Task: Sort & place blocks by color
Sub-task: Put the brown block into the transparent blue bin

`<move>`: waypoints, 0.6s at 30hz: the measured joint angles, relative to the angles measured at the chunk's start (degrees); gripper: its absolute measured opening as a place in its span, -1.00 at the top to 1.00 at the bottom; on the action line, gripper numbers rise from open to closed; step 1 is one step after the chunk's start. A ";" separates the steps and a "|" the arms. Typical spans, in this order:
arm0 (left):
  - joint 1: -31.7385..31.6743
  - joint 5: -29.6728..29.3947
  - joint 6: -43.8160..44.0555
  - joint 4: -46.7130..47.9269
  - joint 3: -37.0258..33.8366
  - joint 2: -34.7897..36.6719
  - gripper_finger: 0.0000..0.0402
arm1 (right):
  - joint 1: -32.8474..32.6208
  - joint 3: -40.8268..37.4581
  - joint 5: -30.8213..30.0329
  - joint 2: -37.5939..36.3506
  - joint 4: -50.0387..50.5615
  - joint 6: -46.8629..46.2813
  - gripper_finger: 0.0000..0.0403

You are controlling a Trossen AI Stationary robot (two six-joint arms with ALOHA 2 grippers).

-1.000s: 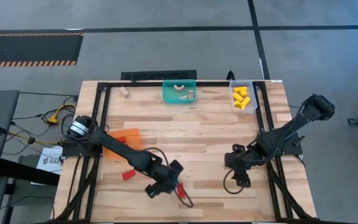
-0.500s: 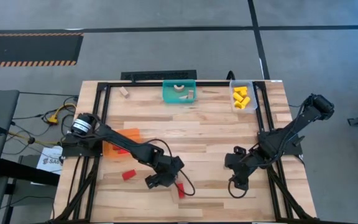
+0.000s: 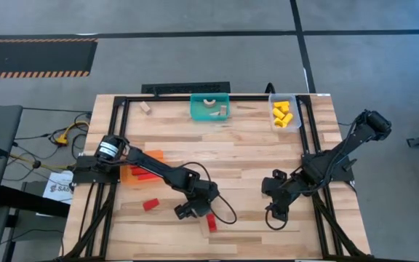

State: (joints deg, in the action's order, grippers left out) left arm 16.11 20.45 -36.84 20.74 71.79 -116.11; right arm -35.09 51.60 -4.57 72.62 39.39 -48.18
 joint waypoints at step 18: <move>-5.76 -1.91 1.48 14.30 -0.33 9.07 0.53 | 0.00 0.01 -3.02 0.00 2.12 0.08 -0.51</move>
State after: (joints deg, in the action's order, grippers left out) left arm 10.35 18.54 -35.36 35.04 71.46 -107.05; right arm -35.09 51.62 -7.60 72.62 41.51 -48.11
